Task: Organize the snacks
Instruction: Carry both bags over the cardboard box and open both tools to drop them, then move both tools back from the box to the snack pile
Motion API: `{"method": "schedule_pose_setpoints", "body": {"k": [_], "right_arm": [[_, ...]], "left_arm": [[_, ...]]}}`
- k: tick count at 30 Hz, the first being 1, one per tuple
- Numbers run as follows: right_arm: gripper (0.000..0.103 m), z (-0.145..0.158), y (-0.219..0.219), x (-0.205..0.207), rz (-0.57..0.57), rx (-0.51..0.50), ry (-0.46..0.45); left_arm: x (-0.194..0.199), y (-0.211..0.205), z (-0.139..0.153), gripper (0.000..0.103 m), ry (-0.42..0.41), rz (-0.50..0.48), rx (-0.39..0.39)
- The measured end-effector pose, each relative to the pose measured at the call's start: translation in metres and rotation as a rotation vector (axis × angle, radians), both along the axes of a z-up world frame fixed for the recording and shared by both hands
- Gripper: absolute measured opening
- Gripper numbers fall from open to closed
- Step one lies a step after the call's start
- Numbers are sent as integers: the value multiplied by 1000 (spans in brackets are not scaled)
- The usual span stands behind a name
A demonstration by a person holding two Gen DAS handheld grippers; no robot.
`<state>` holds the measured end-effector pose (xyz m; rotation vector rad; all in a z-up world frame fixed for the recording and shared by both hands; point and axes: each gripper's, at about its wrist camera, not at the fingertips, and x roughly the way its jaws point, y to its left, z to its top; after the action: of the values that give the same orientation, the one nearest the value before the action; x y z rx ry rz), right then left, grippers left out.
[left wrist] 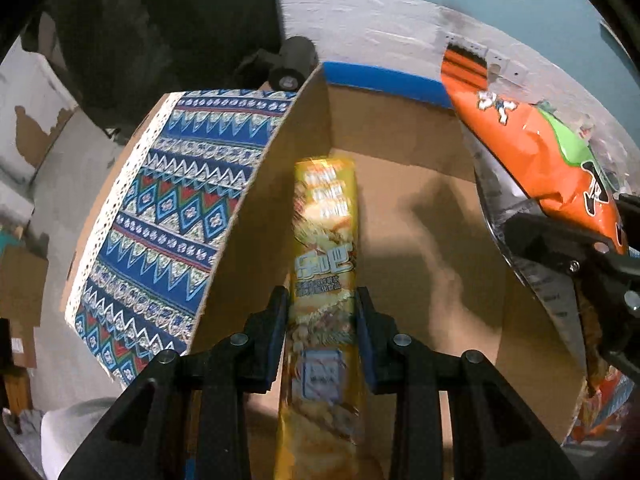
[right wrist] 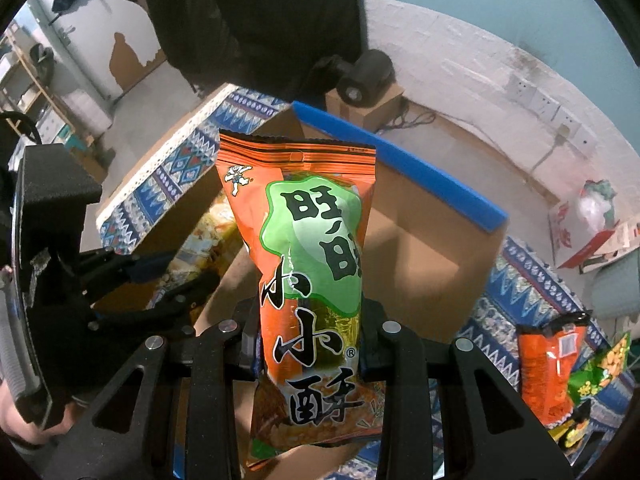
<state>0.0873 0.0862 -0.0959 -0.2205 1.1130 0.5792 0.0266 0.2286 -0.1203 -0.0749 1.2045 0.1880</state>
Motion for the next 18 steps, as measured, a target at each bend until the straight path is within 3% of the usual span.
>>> {"method": "schedule_pose_setpoints", "body": {"k": [2,6,10,14,18], "right_arm": [[31,-3,2,2,3,-5,9],[34,-8,3,4,-2,6,37],[46,-11,1,3,-7,1,51],[65,-6,-4,-1,-9,4,47],[65,5,-8,-8,-8,16,19]], "left_arm": [[-1,1,2,33,-4,10,17],[-3,1,8,51,-4,21,34],[-6,2,17,52,-14,27,39],[-10,1,29,56,-43,23,44],[-12,-7,39,57,-67,0,43]]}}
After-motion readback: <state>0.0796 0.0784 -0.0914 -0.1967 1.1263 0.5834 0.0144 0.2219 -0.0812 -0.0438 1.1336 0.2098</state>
